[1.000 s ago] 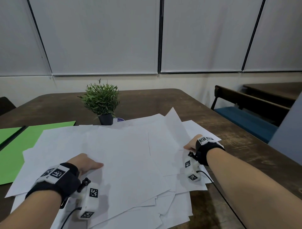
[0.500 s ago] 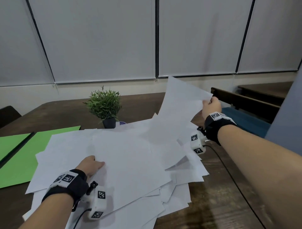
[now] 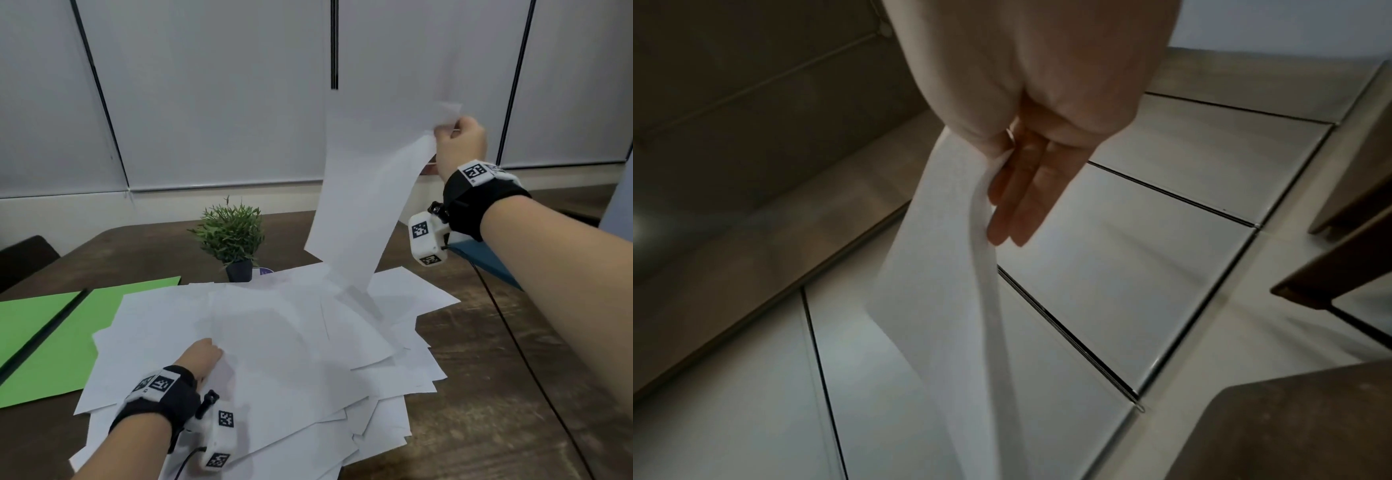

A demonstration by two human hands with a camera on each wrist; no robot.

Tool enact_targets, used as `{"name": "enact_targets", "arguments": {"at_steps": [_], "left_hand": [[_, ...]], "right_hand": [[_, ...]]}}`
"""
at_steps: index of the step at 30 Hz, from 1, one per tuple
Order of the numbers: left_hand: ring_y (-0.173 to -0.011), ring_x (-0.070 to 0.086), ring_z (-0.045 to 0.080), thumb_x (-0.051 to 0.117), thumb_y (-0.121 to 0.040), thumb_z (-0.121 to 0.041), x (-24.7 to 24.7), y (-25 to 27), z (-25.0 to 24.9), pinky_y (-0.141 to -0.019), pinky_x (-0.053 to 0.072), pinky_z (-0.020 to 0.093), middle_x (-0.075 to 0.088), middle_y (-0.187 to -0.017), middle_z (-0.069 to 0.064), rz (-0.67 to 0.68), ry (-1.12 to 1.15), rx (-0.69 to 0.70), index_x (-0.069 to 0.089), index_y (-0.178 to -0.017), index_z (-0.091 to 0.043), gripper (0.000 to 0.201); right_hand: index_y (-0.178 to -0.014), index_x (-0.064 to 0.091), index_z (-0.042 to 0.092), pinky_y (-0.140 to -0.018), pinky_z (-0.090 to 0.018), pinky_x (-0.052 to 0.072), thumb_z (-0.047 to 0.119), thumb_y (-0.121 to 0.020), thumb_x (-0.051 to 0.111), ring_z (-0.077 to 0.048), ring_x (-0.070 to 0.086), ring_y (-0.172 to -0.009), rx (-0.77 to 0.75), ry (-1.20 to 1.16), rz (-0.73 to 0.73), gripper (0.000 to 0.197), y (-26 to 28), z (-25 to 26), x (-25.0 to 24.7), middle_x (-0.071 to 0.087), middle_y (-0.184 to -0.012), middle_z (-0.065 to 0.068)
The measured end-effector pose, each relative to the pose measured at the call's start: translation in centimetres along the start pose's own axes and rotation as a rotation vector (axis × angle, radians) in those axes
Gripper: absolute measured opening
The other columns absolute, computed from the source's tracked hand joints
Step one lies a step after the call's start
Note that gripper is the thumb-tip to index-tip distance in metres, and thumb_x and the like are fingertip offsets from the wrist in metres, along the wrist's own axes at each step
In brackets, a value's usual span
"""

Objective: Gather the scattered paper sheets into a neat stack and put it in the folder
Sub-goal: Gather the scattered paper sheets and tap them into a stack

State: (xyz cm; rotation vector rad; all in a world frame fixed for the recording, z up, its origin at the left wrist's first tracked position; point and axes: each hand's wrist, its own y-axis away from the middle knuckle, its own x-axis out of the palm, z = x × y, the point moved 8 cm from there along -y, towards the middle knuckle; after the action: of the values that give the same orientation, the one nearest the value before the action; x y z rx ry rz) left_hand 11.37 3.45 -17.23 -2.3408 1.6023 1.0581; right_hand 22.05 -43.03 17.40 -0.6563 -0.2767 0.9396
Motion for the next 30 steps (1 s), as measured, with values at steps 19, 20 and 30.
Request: {"name": "enact_targets", "arguments": {"at_steps": [19, 20, 30], "left_hand": [[-0.078, 0.069, 0.03, 0.08, -0.068, -0.05, 1.3, 2.8, -1.1, -0.069, 0.054, 0.032, 0.072, -0.091, 0.012, 0.221, 0.144, -0.119, 0.064, -0.11, -0.003, 0.065], [-0.084, 0.067, 0.028, 0.083, -0.068, -0.044, 0.9, 2.0, -1.0, -0.077, 0.053, 0.032, 0.069, -0.097, 0.013, 0.155, 0.014, -0.102, 0.06, -0.112, 0.001, 0.067], [-0.126, 0.046, 0.034, 0.066, -0.089, -0.022, -0.7, -0.3, -0.4, -0.106, 0.038, 0.038, 0.045, -0.139, 0.021, 0.001, -0.156, -0.092, 0.037, -0.136, 0.009, 0.063]], "right_hand": [[-0.088, 0.06, 0.014, -0.047, -0.029, 0.056, 0.008, -0.093, 0.054, -0.024, 0.062, -0.068, 0.387, -0.048, 0.84, 0.01, 20.3, -12.6, 18.0, 0.062, -0.083, -0.008], [-0.086, 0.059, 0.016, -0.047, -0.029, 0.055, 0.009, -0.094, 0.054, -0.023, 0.061, -0.067, 0.411, -0.054, 0.855, 0.011, 21.2, -13.1, 18.6, 0.061, -0.082, -0.005], [-0.12, 0.058, 0.018, -0.093, -0.04, 0.047, 0.066, -0.06, 0.072, -0.033, 0.057, -0.111, 0.525, 0.823, 0.942, 0.079, 21.9, -22.5, 11.5, 0.06, -0.123, -0.011]]}}
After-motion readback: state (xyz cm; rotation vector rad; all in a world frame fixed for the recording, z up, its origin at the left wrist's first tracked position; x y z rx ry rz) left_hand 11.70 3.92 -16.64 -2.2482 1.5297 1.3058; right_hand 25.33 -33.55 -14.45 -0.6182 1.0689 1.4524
